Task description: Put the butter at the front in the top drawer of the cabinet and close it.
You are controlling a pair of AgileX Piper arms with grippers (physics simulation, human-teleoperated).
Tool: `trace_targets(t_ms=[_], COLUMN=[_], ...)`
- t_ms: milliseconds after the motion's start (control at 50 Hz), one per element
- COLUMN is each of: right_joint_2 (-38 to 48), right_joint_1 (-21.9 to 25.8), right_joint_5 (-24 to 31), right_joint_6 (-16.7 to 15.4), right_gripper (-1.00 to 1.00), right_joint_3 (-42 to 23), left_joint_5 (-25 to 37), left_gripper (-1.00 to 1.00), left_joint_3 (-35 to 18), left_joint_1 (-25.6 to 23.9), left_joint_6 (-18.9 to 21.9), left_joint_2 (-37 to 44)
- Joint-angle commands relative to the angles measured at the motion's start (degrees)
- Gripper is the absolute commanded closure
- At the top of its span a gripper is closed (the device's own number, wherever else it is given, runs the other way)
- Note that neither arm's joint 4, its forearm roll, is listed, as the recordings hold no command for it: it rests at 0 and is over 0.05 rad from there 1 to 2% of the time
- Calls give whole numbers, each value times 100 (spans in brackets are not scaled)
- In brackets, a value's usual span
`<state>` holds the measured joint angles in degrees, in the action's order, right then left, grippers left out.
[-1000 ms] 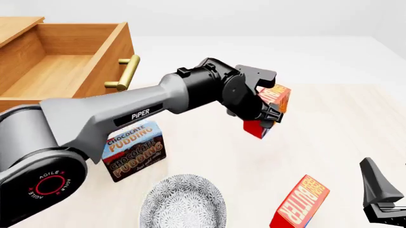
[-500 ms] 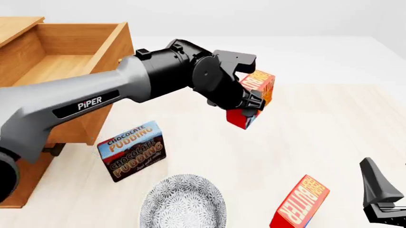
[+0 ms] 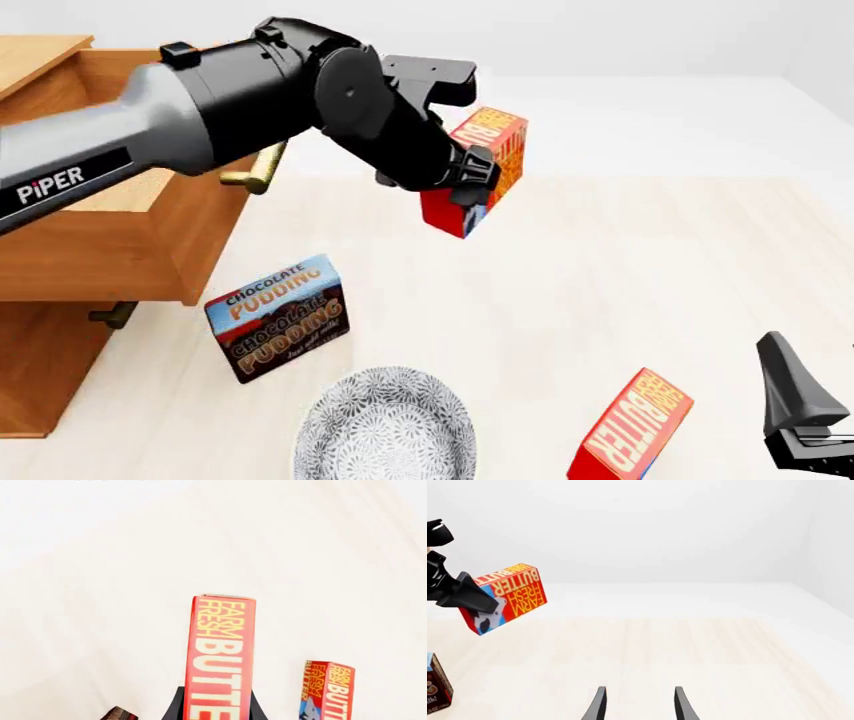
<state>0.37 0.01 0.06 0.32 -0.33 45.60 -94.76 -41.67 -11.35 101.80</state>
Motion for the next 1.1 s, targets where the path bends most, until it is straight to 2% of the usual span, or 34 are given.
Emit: trace_targets(t_ms=[20,360,400,440,560,720,1100], right_joint_2=[-7,-7,-7,-7,-7,-7,-7], right_joint_1=[-1,-1,0,0,0,0,0], right_joint_5=[3,3,3,2,3,3,3], right_joint_6=[-6,-4,-6,-6,-6,-6,-6], right_gripper=[-100,-100,-100,-100,-100,-100,-100], right_joint_3=[4,4,4,4,4,4,4], left_joint_5=[330,905,1023,1110,1299,1433,1922], left_gripper=[100,100,100,100,100,100,100], left_joint_3=[-102,-212,-220,-315,-301,-439,-583], left_joint_1=[284,720,989,903,1169,1207,1884], left_joint_6=[278,571,780,739,961,964,1250], left_joint_2=[-414,-957,-1094,-1133,-1357,-1476,-1832])
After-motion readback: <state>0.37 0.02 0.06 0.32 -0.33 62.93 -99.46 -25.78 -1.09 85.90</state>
